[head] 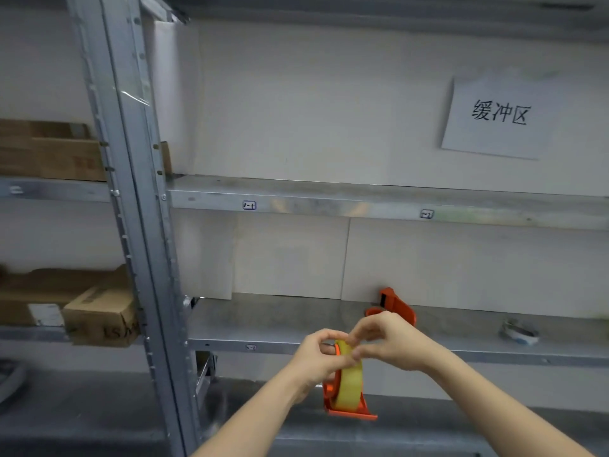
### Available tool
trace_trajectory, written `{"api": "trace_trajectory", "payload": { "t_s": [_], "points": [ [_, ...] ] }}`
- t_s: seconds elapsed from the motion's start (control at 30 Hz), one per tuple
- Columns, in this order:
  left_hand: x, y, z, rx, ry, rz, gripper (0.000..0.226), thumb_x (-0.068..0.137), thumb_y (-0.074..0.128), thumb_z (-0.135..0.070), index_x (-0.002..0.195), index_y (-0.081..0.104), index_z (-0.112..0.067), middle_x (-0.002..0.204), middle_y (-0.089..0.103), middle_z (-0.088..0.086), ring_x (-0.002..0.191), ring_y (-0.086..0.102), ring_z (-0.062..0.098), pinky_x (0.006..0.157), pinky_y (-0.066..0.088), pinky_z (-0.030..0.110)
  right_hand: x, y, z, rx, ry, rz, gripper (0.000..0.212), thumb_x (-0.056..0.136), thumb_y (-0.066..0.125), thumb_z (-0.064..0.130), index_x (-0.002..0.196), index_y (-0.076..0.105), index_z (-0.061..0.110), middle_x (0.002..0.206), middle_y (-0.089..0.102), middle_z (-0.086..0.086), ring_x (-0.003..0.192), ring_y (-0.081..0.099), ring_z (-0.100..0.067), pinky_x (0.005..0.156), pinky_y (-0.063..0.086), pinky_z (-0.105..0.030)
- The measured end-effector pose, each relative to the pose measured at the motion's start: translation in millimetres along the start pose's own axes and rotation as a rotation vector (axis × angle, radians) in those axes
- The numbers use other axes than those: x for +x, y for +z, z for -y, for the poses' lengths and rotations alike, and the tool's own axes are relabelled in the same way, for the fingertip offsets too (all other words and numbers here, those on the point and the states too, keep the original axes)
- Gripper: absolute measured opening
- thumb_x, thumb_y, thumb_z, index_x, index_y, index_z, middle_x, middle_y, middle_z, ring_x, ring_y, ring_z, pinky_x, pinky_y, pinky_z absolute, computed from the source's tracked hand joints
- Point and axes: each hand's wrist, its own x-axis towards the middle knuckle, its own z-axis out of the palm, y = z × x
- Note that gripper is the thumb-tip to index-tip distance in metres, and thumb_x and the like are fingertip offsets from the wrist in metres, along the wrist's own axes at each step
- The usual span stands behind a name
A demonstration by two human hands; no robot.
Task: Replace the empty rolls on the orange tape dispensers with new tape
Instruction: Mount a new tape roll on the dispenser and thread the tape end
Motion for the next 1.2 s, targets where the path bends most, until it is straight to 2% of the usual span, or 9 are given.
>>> {"api": "trace_trajectory", "payload": {
  "t_s": [0.1, 0.23, 0.33, 0.5, 0.7, 0.87, 1.0, 1.13, 1.2],
  "points": [
    [-8.0, 32.8, 1.3, -0.008, -0.019, -0.011, 0.049, 0.061, 0.084, -0.03, 0.105, 0.065, -0.024, 0.095, 0.055, 0.005, 0.084, 0.062, 0.015, 0.062, 0.049, 0.023, -23.9, -10.0, -11.2, -0.017, 0.009, -0.04, 0.005, 0.084, 0.067, 0.019, 0.084, 0.072, 0.018, 0.084, 0.071, 0.002, 0.082, 0.066, -0.008, 0.077, 0.052, -0.02],
    [-19.3, 67.3, 1.5, -0.03, -0.027, 0.015, 0.054, 0.059, 0.084, -0.036, 0.108, 0.065, -0.024, 0.099, 0.057, 0.01, 0.089, 0.064, 0.018, 0.072, 0.049, 0.03, -52.1, -20.4, -28.1, -0.009, 0.018, -0.056, 0.012, 0.087, 0.064, 0.019, 0.076, 0.064, 0.026, 0.08, 0.068, 0.006, 0.081, 0.065, -0.008, 0.076, 0.053, -0.024],
    [-27.4, 86.1, 3.7, -0.044, -0.036, 0.001, 0.06, 0.053, 0.087, -0.038, 0.108, 0.066, -0.025, 0.098, 0.059, 0.011, 0.088, 0.065, 0.02, 0.075, 0.047, 0.035, -71.0, -27.0, -35.3, 0.001, 0.007, -0.036, 0.019, 0.087, 0.064, 0.02, 0.072, 0.061, 0.031, 0.078, 0.067, 0.01, 0.077, 0.064, -0.003, 0.075, 0.052, -0.021],
    [-39.8, 107.4, 7.3, -0.033, -0.052, 0.008, 0.069, 0.052, 0.09, -0.025, 0.115, 0.062, -0.022, 0.09, 0.063, 0.006, 0.081, 0.066, 0.017, 0.072, 0.046, 0.033, -93.0, -34.6, -39.6, 0.007, -0.015, -0.034, 0.02, 0.087, 0.064, 0.019, 0.071, 0.061, 0.031, 0.078, 0.069, 0.008, 0.076, 0.065, -0.003, 0.074, 0.051, -0.018],
    [-47.2, 119.6, 6.8, -0.069, -0.049, -0.037, 0.072, 0.048, 0.093, -0.025, 0.113, 0.062, -0.022, 0.086, 0.066, 0.004, 0.083, 0.067, 0.02, 0.079, 0.048, 0.039, -105.0, -37.1, -37.4, 0.021, -0.034, -0.037, 0.016, 0.087, 0.063, 0.018, 0.074, 0.063, 0.028, 0.076, 0.069, 0.008, 0.079, 0.067, -0.006, 0.077, 0.054, -0.021],
    [-49.5, 117.8, 0.8, -0.04, -0.023, -0.065, 0.064, 0.053, 0.092, -0.025, 0.11, 0.063, -0.027, 0.096, 0.067, 0.009, 0.089, 0.067, 0.023, 0.081, 0.051, 0.039, -106.4, -38.5, -31.5, 0.033, -0.041, -0.076, 0.016, 0.088, 0.063, 0.02, 0.075, 0.063, 0.03, 0.08, 0.069, 0.008, 0.081, 0.066, -0.005, 0.078, 0.054, -0.02],
    [-50.0, 113.5, 1.1, -0.048, 0.023, -0.146, 0.069, 0.047, 0.092, -0.03, 0.11, 0.061, -0.027, 0.105, 0.07, 0.015, 0.094, 0.069, 0.024, 0.071, 0.051, 0.029, -106.0, -36.0, -28.0, 0.039, -0.043, -0.107, 0.017, 0.086, 0.064, 0.023, 0.073, 0.063, 0.034, 0.08, 0.067, 0.013, 0.082, 0.062, 0.005, 0.079, 0.05, -0.017],
    [-50.0, 106.7, 5.6, -0.046, 0.047, -0.209, 0.077, 0.04, 0.092, -0.037, 0.109, 0.06, -0.03, 0.111, 0.068, 0.012, 0.105, 0.066, 0.026, 0.088, 0.057, 0.039, -105.5, -29.3, -21.1, 0.017, -0.04, -0.137, 0.019, 0.086, 0.064, 0.024, 0.071, 0.06, 0.036, 0.082, 0.066, 0.012, 0.078, 0.06, 0.0, 0.075, 0.047, -0.016],
    [-52.8, 102.4, 7.5, -0.05, 0.059, -0.223, 0.072, 0.048, 0.094, -0.032, 0.111, 0.059, -0.03, 0.112, 0.065, 0.007, 0.106, 0.063, 0.022, 0.091, 0.055, 0.038, -102.9, -24.9, -18.1, -0.016, -0.026, -0.147, 0.021, 0.088, 0.062, 0.025, 0.071, 0.057, 0.037, 0.084, 0.063, 0.014, 0.071, 0.055, 0.001, 0.066, 0.042, -0.013]
  ]
}}
